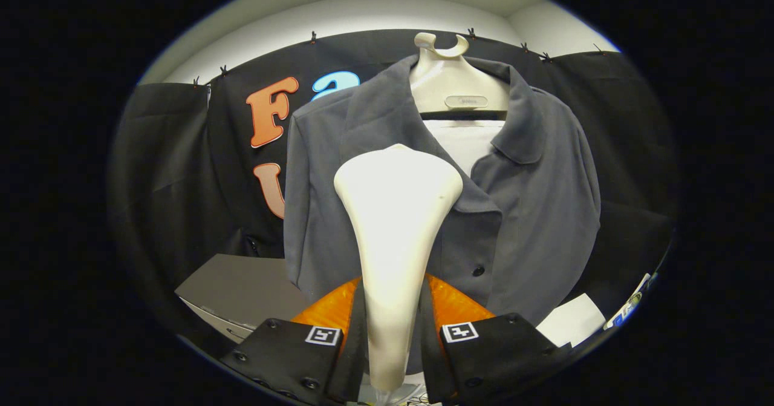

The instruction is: Iron the clothes twice with a garment steamer, once on the left side and once on the right side.

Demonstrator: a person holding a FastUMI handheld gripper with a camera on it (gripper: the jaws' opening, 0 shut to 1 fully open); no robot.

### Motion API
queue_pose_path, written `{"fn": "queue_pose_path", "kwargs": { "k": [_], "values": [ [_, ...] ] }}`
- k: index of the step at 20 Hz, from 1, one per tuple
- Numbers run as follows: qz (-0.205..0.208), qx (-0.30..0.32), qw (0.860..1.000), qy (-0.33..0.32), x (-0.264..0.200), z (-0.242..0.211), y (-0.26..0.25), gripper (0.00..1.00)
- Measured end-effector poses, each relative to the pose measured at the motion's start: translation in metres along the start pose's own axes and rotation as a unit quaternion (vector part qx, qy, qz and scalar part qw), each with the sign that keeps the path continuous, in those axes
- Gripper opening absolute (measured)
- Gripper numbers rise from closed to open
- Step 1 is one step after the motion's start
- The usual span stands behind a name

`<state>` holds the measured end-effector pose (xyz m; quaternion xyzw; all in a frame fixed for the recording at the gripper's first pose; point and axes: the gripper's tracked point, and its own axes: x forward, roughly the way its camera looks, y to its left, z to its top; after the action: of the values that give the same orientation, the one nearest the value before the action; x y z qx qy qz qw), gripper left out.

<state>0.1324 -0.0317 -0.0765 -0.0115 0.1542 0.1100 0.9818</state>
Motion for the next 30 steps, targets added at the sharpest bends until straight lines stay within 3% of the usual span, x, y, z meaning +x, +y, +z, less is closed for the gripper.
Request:
{"fn": "queue_pose_path", "kwargs": {
  "k": [30],
  "values": [
    [-0.015,0.024,0.984,0.178,0.018,-0.174,-0.034,0.47]
  ]
}}
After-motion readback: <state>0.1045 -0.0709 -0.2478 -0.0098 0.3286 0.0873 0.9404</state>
